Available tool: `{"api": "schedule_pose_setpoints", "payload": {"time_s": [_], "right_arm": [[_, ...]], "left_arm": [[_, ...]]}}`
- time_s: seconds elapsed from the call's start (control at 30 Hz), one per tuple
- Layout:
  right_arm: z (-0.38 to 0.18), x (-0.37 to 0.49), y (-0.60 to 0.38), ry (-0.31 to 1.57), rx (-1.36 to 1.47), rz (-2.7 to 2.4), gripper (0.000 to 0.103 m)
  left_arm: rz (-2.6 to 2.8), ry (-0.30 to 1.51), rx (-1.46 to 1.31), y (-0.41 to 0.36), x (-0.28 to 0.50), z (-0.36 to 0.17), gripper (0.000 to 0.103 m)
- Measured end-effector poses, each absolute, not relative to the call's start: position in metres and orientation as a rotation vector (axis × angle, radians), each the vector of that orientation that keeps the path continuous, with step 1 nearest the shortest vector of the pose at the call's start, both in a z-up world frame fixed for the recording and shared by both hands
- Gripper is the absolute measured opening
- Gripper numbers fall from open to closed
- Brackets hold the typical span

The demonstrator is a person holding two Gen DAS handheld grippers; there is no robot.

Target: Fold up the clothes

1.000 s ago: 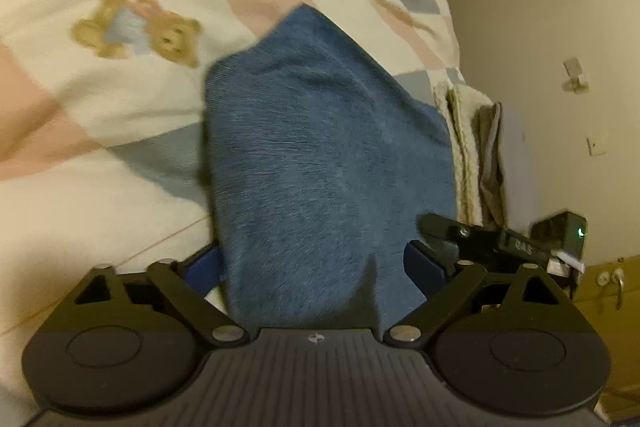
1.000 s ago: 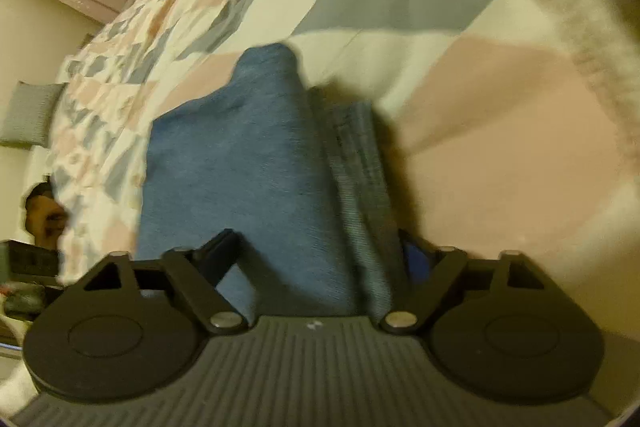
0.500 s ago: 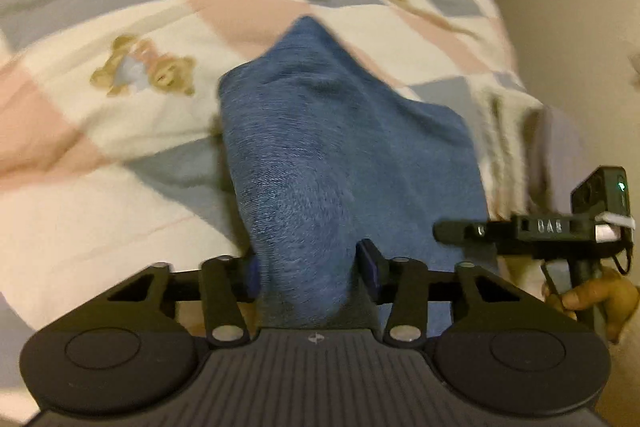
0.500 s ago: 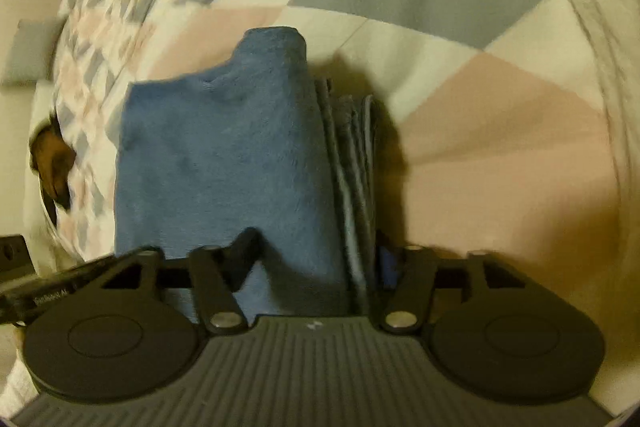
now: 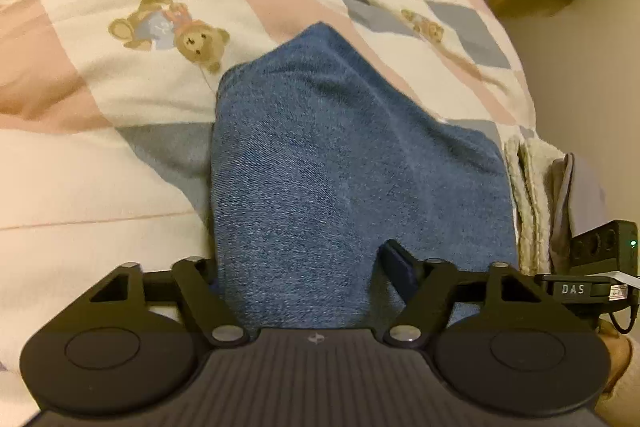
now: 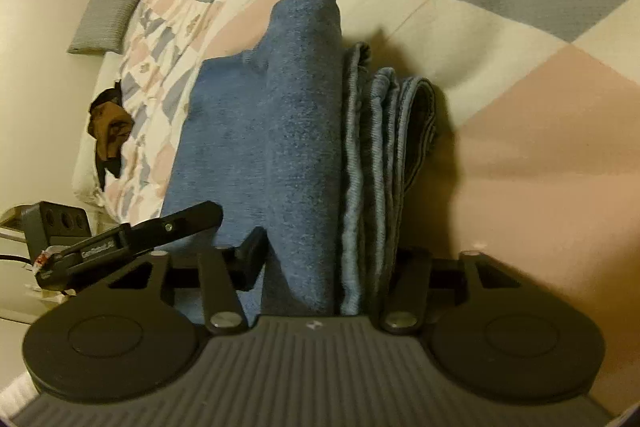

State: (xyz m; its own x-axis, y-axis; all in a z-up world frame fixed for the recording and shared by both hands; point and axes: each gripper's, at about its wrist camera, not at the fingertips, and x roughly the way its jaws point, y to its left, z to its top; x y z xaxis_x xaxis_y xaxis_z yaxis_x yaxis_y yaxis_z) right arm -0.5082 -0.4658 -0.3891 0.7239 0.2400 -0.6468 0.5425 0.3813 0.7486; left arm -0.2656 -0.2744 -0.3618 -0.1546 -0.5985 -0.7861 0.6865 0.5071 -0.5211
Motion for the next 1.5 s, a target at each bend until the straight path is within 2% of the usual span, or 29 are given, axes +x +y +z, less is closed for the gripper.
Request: {"api": "schedule_pose_setpoints", "payload": {"time_s": [0.07,0.13,0.3,0.47,0.73,0.87,0.97,1.07,1.3,1.4,1.43,1.5], "right_arm": [[-0.376,-0.507,-0.469,0.794,1.191,-0.186,0.036],[-0.363,-0.505,-0.474,0.81,1.188,-0.147,0.034],[-0.308,-0.502,-0.498,0.826,1.127,0.016,0.033],[-0.25,-0.514,-0.545,0.857,1.03,0.247,0.033],[-0.143,-0.569,-0.646,0.974,0.832,0.564,0.033],[-0.109,-0.599,-0.692,1.067,0.747,0.664,0.033],[-0.104,-0.616,-0.717,1.156,0.638,0.698,0.033],[-0.119,-0.623,-0.738,1.234,0.562,0.7,0.033],[-0.168,-0.609,-0.759,1.341,0.432,0.683,0.033],[-0.195,-0.61,-0.758,1.361,0.333,0.594,0.045],[-0.202,-0.613,-0.759,1.357,0.308,0.556,0.053],[-0.205,-0.623,-0.766,1.315,0.309,0.494,0.056]], "left_arm": [[-1.118,1.286,0.056,-0.265,-0.27,-0.349,0.044],[-1.105,1.263,0.024,-0.256,-0.277,-0.334,0.034],[-1.016,1.186,-0.114,-0.231,-0.307,-0.278,0.033],[-0.842,1.092,-0.296,-0.215,-0.377,-0.209,0.032],[-0.536,0.941,-0.547,-0.269,-0.557,-0.121,0.032],[-0.45,0.895,-0.647,-0.311,-0.633,-0.099,0.033],[-0.395,0.9,-0.664,-0.346,-0.676,-0.107,0.033],[-0.346,0.927,-0.732,-0.371,-0.708,-0.139,0.033],[-0.24,0.957,-0.791,-0.414,-0.724,-0.212,0.033],[-0.221,1.011,-0.756,-0.427,-0.72,-0.243,0.037],[-0.211,1.034,-0.716,-0.433,-0.719,-0.25,0.039],[-0.213,1.045,-0.676,-0.438,-0.72,-0.252,0.04]]}}
